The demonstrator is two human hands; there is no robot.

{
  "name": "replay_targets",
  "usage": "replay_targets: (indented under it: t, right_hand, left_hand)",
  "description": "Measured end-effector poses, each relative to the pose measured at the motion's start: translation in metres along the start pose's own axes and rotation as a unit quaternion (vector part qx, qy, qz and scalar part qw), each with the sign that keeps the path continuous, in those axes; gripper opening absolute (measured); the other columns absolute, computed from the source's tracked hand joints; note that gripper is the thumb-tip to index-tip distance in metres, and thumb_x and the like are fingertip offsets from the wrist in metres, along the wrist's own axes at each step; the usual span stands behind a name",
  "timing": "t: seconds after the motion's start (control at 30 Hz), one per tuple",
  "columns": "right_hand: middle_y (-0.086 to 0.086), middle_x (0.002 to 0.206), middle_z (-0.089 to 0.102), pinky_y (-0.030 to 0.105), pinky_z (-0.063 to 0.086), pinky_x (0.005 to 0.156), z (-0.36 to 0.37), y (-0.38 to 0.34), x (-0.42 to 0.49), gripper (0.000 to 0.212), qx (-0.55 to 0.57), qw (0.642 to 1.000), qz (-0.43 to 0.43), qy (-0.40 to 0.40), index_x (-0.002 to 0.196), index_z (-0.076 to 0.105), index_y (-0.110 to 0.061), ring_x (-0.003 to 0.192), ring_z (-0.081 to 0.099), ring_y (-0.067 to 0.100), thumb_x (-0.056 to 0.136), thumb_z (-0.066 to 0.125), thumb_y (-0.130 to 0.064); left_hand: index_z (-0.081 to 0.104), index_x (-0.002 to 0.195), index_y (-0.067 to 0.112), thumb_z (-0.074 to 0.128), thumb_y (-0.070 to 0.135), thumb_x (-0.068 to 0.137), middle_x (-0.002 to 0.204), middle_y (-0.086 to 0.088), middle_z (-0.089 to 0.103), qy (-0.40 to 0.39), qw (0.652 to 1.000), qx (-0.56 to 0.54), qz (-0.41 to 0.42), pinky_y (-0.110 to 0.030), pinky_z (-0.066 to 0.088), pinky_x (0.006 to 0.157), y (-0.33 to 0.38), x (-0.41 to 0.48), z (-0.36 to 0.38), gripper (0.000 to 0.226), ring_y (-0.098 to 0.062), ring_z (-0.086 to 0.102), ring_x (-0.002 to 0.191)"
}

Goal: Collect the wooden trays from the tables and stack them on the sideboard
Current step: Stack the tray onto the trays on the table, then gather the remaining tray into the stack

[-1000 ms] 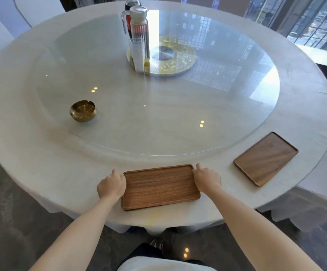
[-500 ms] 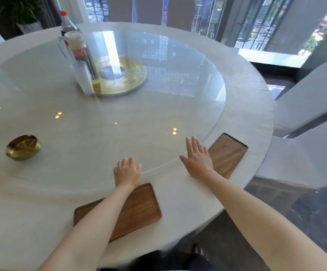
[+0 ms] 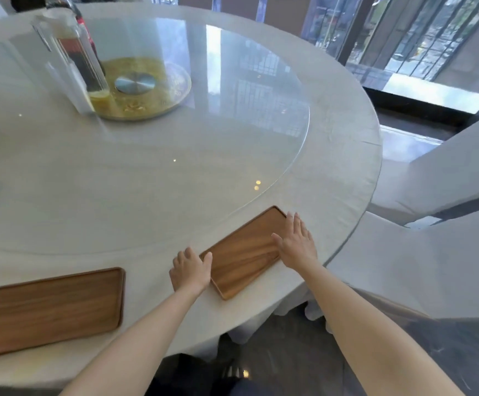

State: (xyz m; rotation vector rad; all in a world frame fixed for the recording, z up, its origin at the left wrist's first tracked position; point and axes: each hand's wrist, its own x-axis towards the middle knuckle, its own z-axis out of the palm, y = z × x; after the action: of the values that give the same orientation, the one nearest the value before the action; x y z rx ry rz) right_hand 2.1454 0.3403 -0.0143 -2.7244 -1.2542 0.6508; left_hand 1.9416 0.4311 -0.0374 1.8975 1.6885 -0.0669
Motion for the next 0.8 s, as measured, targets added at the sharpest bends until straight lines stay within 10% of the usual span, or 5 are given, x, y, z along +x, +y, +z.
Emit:
replay_targets:
  t: [0.5, 0.8]
  right_hand:
    - [0.017, 0.132, 0.044, 0.041, 0.037, 0.096, 0.003, 0.014, 0.042, 0.049, -0.063, 0.998, -0.016, 0.020, 0.131, 0.033, -0.002, 0.122, 0.040, 0.034, 0.097, 0.031, -0.037]
    - [0.025, 0.130, 0.045, 0.044, 0.036, 0.098, 0.008, -0.006, 0.042, 0.045, 0.082, 0.992, 0.092, 0.021, 0.123, 0.042, 0.004, 0.123, 0.040, 0.039, 0.096, 0.036, -0.032]
  left_hand:
    - [0.038, 0.123, -0.002, 0.042, 0.037, 0.093, 0.131, -0.021, 0.052, -0.040, 0.964, -0.177, -0.193, -0.041, 0.041, 0.096, 0.014, -0.002, 0.019, 0.049, -0.038, 0.051, 0.118]
    - [0.046, 0.115, 0.000, 0.036, 0.036, 0.096, 0.119, -0.023, 0.057, -0.012, 0.977, -0.169, -0.132, -0.038, 0.042, 0.086, -0.003, 0.018, -0.004, 0.042, -0.037, 0.054, 0.110]
